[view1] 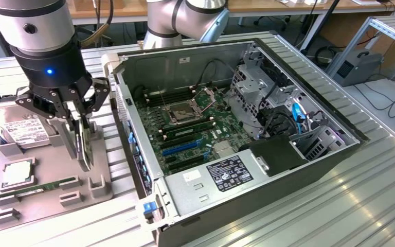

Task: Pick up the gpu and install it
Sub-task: 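Pick up the gpu and move the gpu toward the slot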

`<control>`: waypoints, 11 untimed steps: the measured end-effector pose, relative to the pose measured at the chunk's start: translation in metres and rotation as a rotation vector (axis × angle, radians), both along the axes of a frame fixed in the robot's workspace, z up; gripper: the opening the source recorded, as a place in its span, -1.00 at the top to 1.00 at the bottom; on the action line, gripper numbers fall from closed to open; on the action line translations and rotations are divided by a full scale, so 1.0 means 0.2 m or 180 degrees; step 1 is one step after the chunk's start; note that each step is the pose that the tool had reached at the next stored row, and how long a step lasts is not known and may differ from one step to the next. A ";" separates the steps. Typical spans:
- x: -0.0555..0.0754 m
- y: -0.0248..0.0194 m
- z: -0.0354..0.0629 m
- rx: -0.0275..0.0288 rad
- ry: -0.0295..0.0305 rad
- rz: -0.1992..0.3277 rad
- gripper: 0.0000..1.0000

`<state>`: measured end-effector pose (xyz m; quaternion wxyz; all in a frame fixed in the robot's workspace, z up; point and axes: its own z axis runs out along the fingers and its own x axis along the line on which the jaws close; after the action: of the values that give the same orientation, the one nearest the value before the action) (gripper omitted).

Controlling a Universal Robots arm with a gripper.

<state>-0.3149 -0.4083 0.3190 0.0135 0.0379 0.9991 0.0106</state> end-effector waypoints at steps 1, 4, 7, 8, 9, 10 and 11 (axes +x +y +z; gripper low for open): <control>0.00 0.000 0.003 0.0000 0.0000 0.0000 0.45; 0.00 0.000 0.014 0.0000 0.0000 0.0000 0.45; 0.00 0.000 0.024 0.0000 0.0000 0.0000 0.45; 0.00 0.000 0.027 0.0000 0.0000 0.0000 0.45; 0.00 0.000 0.031 0.0000 0.0000 0.0000 0.45; 0.00 0.000 0.036 0.0000 0.0000 0.0000 0.45; 0.00 0.000 0.039 0.0000 0.0000 0.0000 0.45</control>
<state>-0.3149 -0.4083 0.3267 0.0135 0.0379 0.9991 0.0106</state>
